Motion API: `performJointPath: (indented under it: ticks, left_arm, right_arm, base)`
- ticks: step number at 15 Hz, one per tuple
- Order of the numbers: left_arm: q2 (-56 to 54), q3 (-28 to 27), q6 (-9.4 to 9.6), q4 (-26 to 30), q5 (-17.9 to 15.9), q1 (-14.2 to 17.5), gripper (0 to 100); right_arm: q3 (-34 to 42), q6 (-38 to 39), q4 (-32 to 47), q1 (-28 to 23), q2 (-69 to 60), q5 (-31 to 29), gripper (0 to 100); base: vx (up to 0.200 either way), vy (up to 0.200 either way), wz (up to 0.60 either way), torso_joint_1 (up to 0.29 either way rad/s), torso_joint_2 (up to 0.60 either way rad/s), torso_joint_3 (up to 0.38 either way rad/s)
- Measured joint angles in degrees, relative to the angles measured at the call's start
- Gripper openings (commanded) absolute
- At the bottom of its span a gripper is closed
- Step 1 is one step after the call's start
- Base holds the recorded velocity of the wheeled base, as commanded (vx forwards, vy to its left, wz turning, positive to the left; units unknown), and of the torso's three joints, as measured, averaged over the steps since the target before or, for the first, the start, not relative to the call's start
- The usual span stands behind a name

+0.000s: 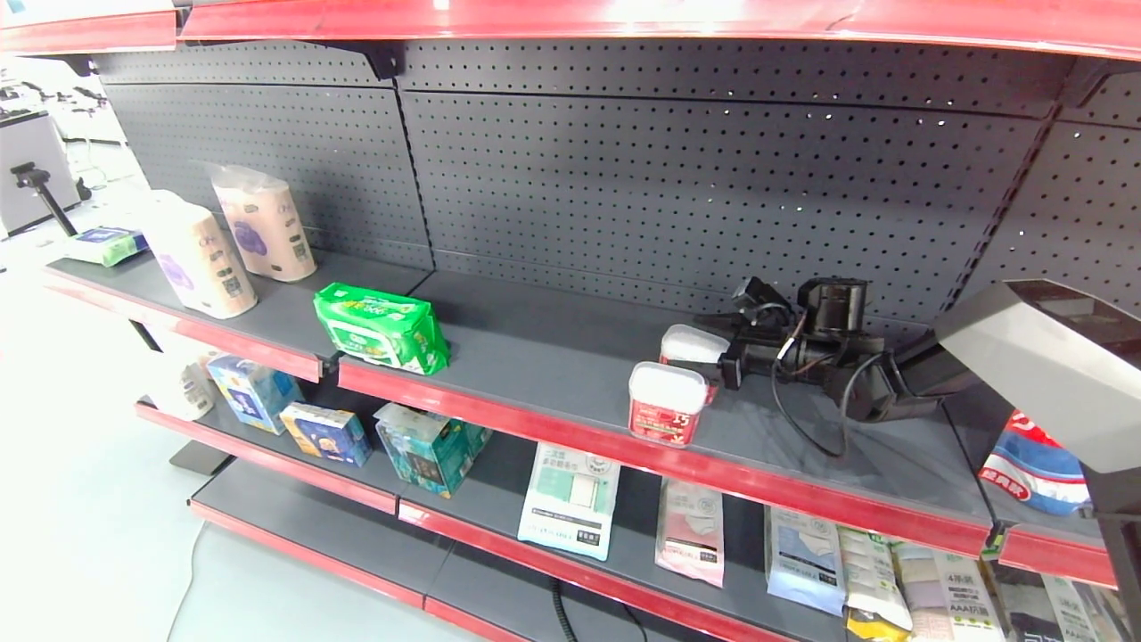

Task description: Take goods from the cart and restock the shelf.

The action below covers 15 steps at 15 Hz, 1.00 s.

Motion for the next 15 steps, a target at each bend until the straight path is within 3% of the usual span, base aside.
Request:
performJointPath:
  ticks: [15]
  left_arm:
    - [0.0, 0.0, 0.0, 0.0, 0.0, 0.0, 100]
  right_arm:
    - [3.54, -4.68, 0.02, -2.43, -0.11, -2.43, 100]
  base:
    - [0.0, 0.0, 0.0, 0.0, 0.0, 0.0]
